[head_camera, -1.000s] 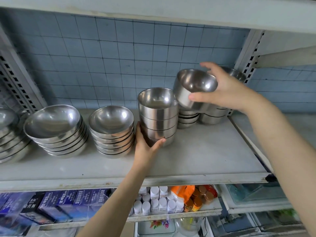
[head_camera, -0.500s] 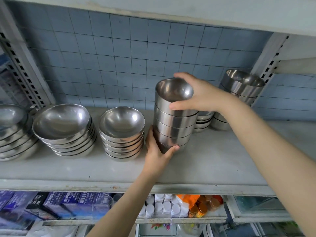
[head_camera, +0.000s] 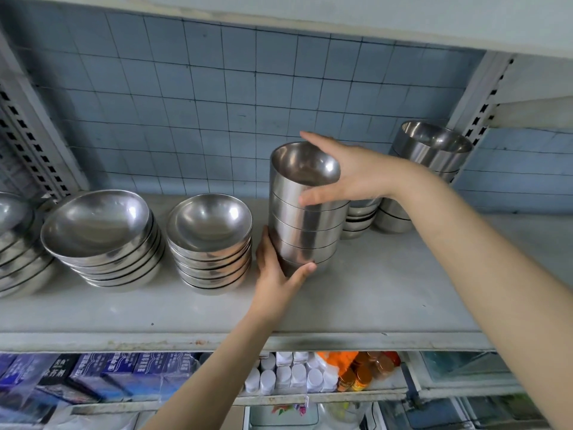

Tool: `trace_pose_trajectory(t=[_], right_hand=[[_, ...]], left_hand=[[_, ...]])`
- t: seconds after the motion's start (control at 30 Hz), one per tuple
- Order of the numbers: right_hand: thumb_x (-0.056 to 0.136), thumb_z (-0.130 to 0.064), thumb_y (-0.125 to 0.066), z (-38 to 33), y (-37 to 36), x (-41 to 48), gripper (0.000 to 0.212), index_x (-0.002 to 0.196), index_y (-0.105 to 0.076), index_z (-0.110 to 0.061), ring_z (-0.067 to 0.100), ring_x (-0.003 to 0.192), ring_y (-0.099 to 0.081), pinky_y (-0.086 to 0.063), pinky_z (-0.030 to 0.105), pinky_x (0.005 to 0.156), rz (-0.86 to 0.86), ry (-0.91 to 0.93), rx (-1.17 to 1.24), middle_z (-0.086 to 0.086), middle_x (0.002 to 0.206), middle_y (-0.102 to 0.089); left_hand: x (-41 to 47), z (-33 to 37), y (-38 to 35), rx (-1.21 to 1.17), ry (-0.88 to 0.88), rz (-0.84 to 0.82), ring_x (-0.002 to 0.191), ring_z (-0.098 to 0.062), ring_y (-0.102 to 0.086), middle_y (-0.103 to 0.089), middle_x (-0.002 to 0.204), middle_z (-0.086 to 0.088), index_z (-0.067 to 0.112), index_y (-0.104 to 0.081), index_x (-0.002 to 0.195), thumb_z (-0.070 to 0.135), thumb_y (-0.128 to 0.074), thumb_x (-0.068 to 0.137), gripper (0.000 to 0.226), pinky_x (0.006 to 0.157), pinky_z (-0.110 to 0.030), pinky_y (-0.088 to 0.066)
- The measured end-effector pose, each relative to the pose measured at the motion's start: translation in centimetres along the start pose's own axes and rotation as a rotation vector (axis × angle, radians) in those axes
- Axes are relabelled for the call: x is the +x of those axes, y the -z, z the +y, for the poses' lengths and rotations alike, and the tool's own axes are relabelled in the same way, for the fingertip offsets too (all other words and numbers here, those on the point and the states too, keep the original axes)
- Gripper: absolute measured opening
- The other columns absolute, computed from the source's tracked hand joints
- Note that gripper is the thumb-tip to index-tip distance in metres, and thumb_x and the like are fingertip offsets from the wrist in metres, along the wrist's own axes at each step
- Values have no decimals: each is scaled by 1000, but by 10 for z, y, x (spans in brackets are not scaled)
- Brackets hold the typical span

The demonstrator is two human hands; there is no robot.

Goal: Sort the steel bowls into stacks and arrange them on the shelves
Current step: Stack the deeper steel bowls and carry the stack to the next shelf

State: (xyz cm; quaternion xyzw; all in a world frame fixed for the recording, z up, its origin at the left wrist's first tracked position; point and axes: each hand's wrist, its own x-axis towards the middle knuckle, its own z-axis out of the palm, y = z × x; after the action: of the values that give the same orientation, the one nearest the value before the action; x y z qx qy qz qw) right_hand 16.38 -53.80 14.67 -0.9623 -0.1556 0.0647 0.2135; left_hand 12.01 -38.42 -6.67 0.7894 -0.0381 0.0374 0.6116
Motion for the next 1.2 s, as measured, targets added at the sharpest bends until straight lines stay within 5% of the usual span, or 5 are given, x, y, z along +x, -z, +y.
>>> trace_pose_trajectory(t=[0.17,0.3,0.57,0.7,1.2], right_hand=[[67,-91,-51,40,-33,-25,73,129,-51,-54,12,138,-45,-37,42,115,422,-6,768,-21,146,-48],[81,-82,-42,58,-93,-36,61,126,-58,-44,13,111,-65,-49,46,104,330,-155,1017,-15,113,-71],[72,-82,-42,71,-120,-51,69,127,-59,-44,3,102,-62,-47,35,88,176,-204,1219,-20,116,-70],[67,-79,-42,73,-109,-49,64,114,-64,-41,10,87,-62,-48,39,83,99,-246,1280,-16,91,-71],[59,-87,-62,48,-99,-84,73,117,-66,-42,24,108,-66,-53,52,95,225,-295,1243,-1,114,-70]], left_hand=[[-1,5,0,-50,13,14,147,-10,-16,-17,160,0,21,-4,155,55,-81,62,125,120,-31,-18],[-1,3,7,-119,62,-84,143,-11,-31,-25,157,-3,28,-6,152,57,-86,55,130,119,-40,-29],[-10,42,34,-231,144,-268,114,15,-50,-49,139,15,24,-25,142,37,-61,92,63,95,-14,-45],[3,62,33,-424,283,-221,130,-6,-46,-49,141,15,35,-38,145,91,-56,59,104,114,-49,-33],[-26,103,43,-361,234,-236,124,-10,-56,-62,130,14,44,-50,133,98,-48,48,100,106,-51,-42]])
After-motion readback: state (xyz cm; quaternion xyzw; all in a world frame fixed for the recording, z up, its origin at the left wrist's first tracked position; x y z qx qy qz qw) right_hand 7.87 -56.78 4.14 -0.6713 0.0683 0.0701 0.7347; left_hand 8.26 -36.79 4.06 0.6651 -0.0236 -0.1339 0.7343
